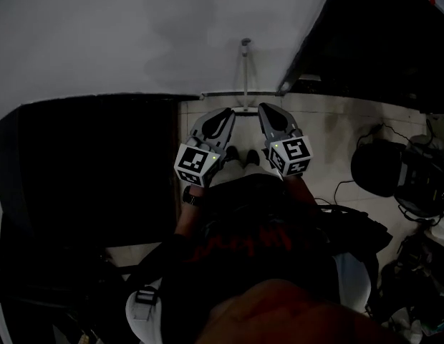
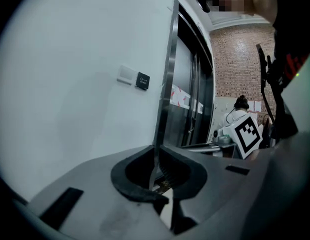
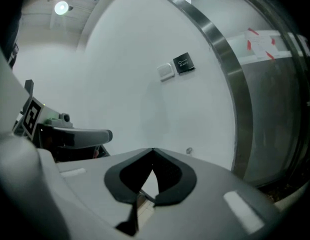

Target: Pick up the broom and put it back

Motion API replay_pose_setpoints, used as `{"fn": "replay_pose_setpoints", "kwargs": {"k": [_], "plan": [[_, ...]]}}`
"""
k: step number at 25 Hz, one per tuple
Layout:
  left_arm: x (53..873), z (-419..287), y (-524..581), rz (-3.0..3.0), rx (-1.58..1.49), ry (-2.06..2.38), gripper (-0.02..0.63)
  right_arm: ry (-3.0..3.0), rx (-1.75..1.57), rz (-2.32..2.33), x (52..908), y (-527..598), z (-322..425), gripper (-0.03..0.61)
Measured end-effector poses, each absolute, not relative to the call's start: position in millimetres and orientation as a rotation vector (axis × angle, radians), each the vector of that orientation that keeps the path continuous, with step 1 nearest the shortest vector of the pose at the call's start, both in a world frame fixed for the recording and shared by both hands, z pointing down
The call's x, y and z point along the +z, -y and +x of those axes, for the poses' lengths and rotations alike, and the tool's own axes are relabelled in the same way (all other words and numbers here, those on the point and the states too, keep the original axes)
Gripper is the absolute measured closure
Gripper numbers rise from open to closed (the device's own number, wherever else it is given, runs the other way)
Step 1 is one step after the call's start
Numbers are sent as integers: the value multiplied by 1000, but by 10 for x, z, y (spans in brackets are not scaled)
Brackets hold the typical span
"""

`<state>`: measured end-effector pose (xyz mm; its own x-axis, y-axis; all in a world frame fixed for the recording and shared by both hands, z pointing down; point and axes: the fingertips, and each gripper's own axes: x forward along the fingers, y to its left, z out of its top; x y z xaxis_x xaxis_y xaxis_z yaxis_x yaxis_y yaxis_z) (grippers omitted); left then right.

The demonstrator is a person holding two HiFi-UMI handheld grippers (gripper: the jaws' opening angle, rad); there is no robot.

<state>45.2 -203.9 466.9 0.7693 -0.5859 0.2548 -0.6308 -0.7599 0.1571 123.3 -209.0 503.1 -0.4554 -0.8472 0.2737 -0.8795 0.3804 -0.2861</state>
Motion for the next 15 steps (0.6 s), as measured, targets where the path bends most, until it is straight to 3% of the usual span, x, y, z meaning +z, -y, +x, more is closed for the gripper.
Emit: {"fn": "replay_pose_setpoints", "kwargs": {"k": [6,9,11,15], "plan": [[4664,-76,2182,2684,300,1076,580,2525,624,1528,5235,2379,987,577],[4716,-272,2228,2652,300,1113,580,2454,662,1492,5727,2594,901,571],[4756,-302,2216,2639,308,1109,580,2378,747,1416,6273,2726,862,457],[4822,-408,2161,2621,338,1119,580,2212,815,1307,7191,3073,922,446]]}}
